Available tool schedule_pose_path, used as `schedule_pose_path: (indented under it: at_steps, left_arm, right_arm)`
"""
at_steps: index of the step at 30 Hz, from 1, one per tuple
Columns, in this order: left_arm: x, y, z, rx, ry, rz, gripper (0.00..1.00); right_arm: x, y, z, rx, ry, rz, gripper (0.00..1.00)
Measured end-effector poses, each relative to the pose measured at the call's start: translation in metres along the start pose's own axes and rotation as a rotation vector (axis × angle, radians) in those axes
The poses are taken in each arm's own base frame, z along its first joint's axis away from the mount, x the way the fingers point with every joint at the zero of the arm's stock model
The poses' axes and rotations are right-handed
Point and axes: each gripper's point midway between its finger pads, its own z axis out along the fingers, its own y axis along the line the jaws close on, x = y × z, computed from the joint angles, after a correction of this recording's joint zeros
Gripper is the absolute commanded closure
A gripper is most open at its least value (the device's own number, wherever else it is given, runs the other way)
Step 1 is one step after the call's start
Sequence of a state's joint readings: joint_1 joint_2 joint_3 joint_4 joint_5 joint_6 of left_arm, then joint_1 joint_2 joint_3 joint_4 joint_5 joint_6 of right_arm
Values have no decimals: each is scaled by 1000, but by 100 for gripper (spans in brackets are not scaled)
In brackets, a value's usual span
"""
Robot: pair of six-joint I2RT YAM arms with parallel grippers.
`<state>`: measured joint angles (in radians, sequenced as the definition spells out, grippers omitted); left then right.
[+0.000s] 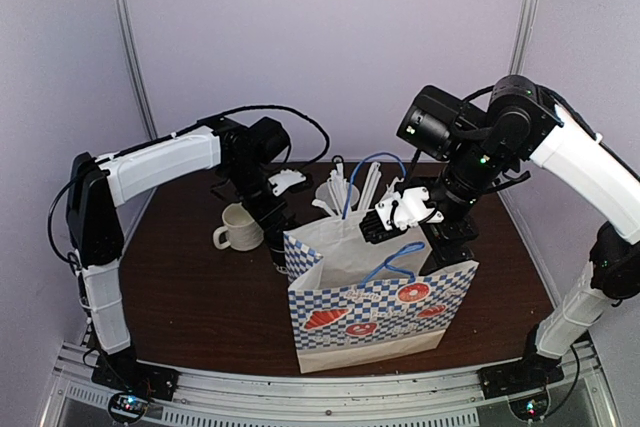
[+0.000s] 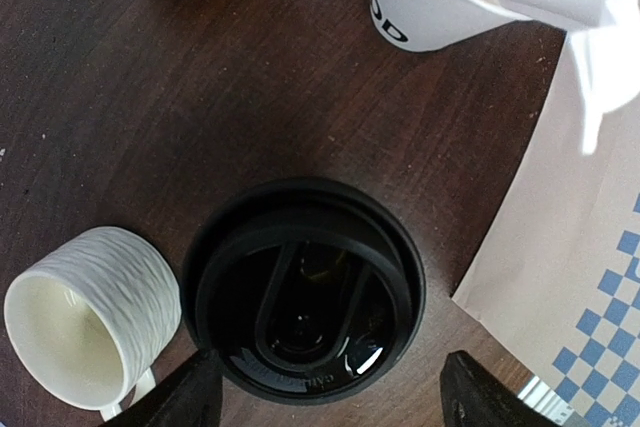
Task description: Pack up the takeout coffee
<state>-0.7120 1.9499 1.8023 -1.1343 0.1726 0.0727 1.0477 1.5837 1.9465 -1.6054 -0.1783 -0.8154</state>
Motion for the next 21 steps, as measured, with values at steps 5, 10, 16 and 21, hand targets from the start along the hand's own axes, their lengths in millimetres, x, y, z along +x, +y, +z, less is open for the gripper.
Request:
schedule_pose_path:
  at_steps: [5,10,16,21]
  left_arm:
    - [-5,1,0,-2,-4,4,21]
    - [-6,5,4,-14,9,4,21]
    - [-6,11,9,-39,25,1,22]
    - [-8,15,10,-52,26,-1,23]
  right_arm:
    - [0,0,0,-1,0,-1,5]
    - [0,0,0,-1,0,-1,4]
    - [0,1,0,-3,2,-5,4]
    - [1,1,0,-6,4,-12,5]
